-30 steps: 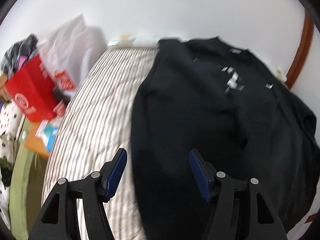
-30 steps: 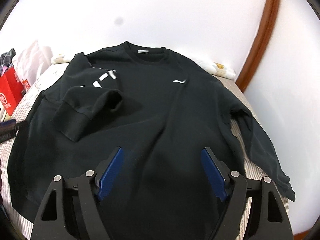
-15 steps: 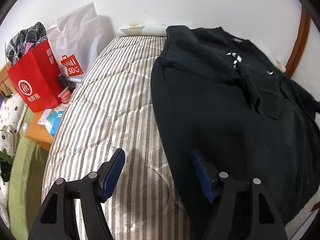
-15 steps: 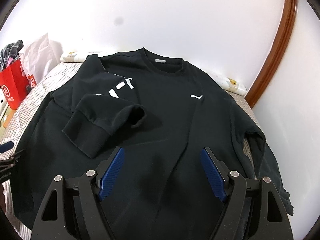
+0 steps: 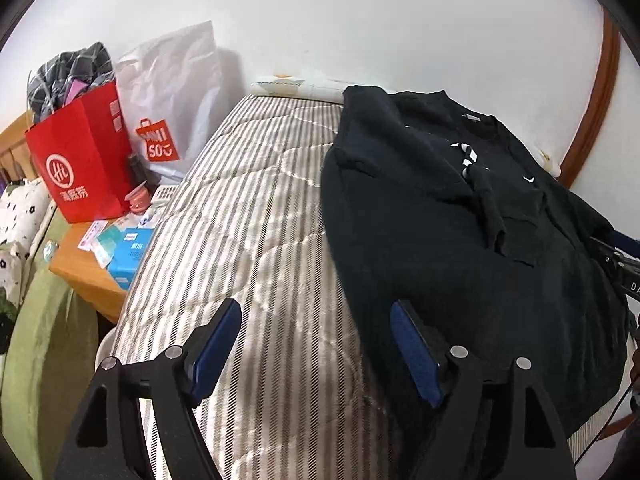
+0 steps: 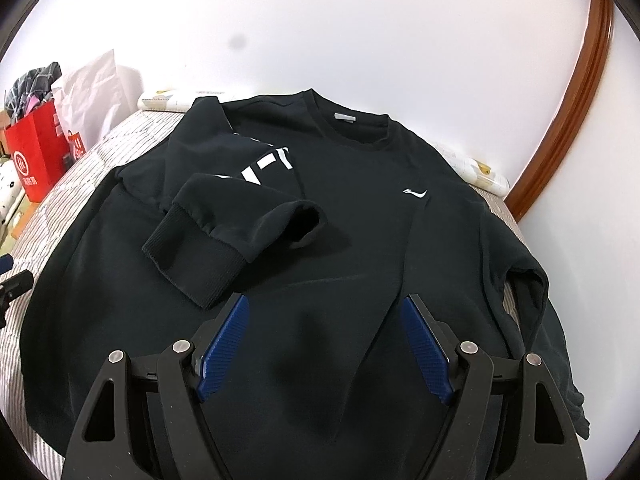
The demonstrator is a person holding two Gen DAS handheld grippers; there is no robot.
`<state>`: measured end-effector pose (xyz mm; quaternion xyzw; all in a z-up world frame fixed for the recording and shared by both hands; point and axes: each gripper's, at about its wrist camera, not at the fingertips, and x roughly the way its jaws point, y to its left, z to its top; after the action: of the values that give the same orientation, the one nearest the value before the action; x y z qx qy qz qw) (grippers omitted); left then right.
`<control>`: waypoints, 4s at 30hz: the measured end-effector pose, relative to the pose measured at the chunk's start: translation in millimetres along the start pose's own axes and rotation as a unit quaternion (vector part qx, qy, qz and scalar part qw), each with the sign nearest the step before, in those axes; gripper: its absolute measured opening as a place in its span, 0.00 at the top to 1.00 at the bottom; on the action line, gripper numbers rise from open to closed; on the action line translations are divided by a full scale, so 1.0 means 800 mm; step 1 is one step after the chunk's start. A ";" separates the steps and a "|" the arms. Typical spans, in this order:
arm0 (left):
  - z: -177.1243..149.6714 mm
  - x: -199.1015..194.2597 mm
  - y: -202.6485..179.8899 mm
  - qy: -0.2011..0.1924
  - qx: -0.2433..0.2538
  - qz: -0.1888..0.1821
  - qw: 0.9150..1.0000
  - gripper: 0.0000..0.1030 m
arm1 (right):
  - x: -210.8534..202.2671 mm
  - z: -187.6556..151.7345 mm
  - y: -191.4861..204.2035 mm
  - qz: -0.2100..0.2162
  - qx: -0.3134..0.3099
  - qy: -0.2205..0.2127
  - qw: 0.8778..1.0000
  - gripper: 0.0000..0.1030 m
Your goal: Fold small clothes
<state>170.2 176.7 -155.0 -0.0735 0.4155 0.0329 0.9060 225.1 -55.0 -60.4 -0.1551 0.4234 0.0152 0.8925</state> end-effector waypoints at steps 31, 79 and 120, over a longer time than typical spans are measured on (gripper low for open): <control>-0.030 -0.002 0.016 0.024 -0.020 0.000 1.000 0.27 | 0.005 -0.009 0.003 0.028 0.008 0.001 1.000 0.25; -0.019 0.010 -0.006 -0.004 -0.050 -0.097 0.994 0.27 | 0.101 0.038 0.128 0.138 -0.078 0.020 0.987 0.44; -0.028 0.040 -0.065 0.052 0.014 -0.009 0.999 0.27 | 0.124 0.000 -0.252 0.074 0.175 0.013 0.982 0.42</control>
<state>180.8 121.7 -188.1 -0.0661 0.4615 0.0151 0.8846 320.9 -257.5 -82.6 0.0351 0.4416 0.0051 0.8965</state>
